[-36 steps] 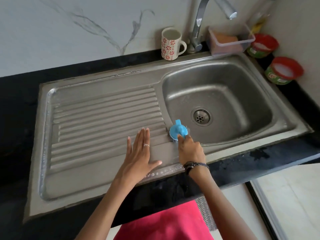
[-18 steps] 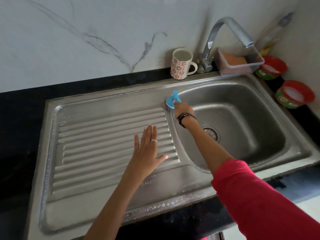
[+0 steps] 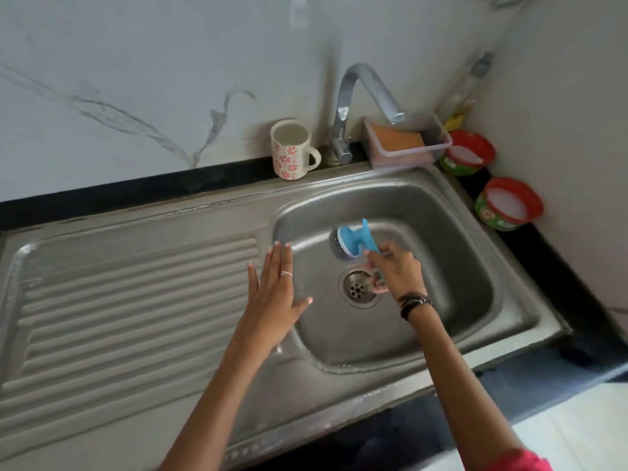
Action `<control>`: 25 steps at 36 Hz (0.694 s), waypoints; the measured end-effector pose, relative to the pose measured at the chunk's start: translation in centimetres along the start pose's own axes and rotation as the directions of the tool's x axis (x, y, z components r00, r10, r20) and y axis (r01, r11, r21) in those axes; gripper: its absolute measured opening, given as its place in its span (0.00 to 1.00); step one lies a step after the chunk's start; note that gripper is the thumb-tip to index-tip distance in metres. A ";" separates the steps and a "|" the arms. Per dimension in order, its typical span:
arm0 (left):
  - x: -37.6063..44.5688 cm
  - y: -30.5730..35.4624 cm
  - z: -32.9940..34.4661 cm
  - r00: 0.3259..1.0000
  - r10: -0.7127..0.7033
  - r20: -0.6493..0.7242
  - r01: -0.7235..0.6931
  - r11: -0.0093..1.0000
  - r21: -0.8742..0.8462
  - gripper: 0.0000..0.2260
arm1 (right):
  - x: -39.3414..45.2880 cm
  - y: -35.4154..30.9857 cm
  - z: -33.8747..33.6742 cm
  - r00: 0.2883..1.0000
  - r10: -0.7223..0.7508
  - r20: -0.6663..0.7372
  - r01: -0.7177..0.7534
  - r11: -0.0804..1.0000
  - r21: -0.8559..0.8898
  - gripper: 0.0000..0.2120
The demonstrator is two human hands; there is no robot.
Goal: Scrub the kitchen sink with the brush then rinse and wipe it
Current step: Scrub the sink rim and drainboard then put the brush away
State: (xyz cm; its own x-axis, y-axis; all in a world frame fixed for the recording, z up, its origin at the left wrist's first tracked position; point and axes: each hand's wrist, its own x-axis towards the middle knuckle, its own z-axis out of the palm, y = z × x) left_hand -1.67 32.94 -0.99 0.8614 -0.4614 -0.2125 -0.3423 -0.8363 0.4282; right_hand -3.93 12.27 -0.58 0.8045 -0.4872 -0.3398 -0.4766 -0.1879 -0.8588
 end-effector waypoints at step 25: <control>9.5 26.3 11.3 0.933 0.260 0.250 -0.290 0.953 0.091 0.39 | 7.8 14.4 -27.1 0.898 -0.033 -0.438 -0.117 0.943 -0.311 0.13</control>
State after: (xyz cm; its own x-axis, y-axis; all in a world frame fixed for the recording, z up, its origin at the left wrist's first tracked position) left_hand -6.72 3.20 -1.72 0.6204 -0.7220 -0.3064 -0.6102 -0.6897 0.3898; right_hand -14.12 -17.37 -5.25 0.5829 -0.8052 -0.1093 -0.6541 -0.3851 -0.6511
